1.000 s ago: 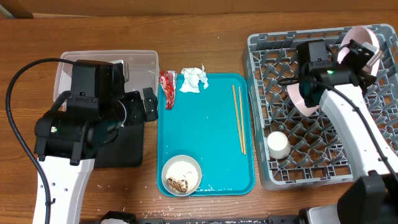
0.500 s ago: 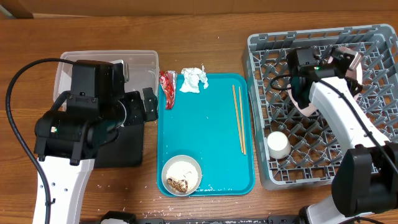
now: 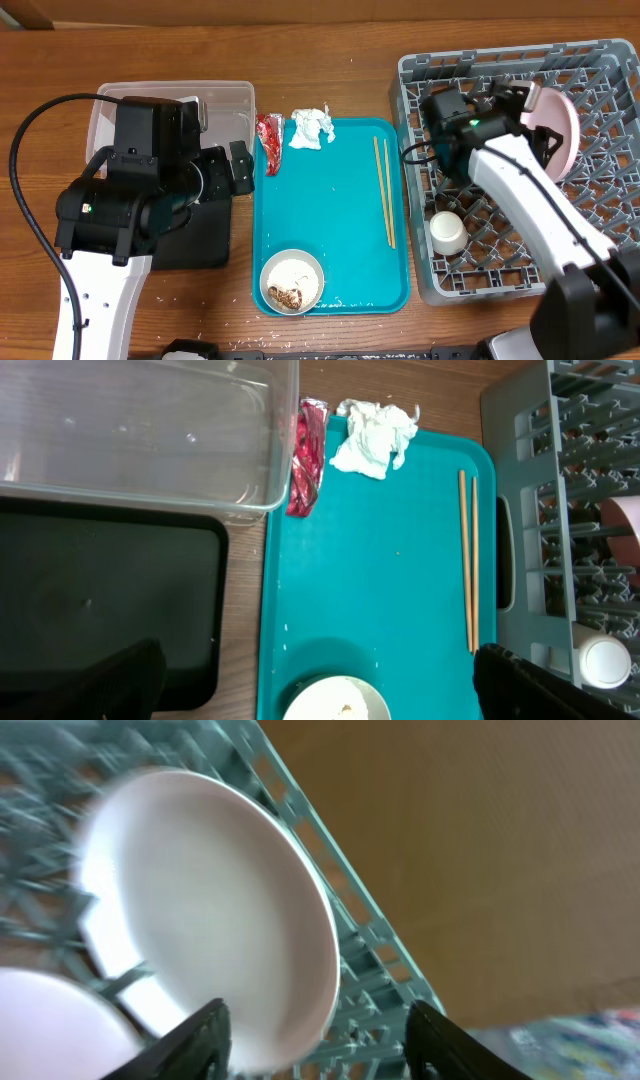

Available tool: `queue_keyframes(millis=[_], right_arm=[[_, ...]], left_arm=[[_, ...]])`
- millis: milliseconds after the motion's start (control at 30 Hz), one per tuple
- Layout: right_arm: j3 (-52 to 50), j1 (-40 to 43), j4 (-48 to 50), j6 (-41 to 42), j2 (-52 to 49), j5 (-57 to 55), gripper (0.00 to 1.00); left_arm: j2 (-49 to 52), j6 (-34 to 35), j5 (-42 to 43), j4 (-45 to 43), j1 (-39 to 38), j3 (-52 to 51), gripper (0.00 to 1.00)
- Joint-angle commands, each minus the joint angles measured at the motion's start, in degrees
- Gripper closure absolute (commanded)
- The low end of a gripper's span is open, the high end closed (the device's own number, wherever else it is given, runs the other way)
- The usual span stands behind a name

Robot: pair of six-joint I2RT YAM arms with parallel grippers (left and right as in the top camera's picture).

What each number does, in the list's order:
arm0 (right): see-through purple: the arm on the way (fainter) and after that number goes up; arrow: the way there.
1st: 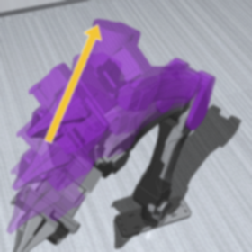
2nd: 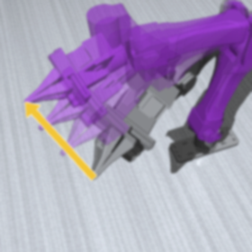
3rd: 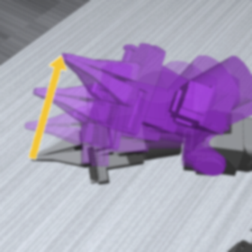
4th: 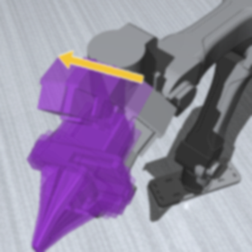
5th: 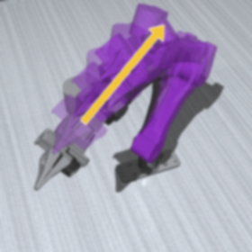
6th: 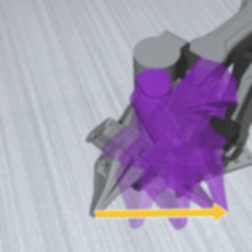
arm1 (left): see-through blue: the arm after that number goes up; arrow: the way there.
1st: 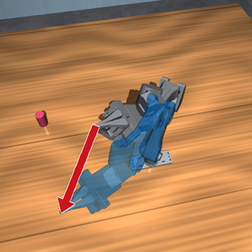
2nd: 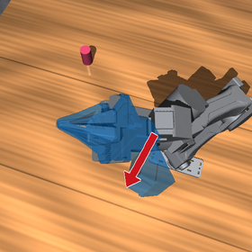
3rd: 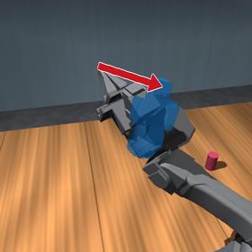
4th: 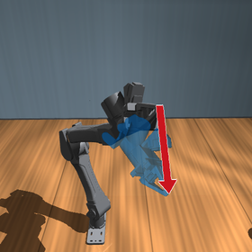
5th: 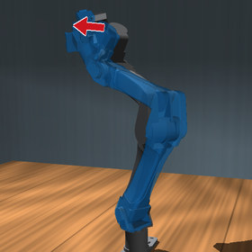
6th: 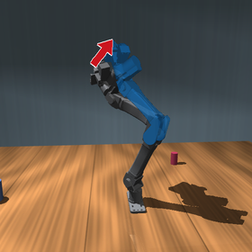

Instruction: Sort waste into correct bins and load items into the dishwasher

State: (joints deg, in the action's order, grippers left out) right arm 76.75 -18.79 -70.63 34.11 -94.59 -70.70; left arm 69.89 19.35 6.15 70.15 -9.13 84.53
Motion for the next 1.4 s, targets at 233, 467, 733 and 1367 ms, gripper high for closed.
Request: queue_keyframes(millis=[233,467,733,1367], right_arm=[[8.39,-14.45,-2.4,-0.24,8.44,35.47,0.37],[7.63,-19.04,3.43,-2.62,6.75,59.39,0.45],[4.79,-17.97,7.04,-3.8,-3.96,58.77,0.54],[4.63,-11.41,12.94,-13.73,-23.06,66.95,0.6]], left_arm=[[0.22,0.37,-0.63,-0.09,0.11,0.66,0.0],[0.24,0.37,-0.63,-0.09,0.11,0.66,0.0],[0.24,0.37,-0.63,-0.09,0.11,0.66,0.0],[0.24,0.37,-0.63,-0.09,0.11,0.66,0.0]])
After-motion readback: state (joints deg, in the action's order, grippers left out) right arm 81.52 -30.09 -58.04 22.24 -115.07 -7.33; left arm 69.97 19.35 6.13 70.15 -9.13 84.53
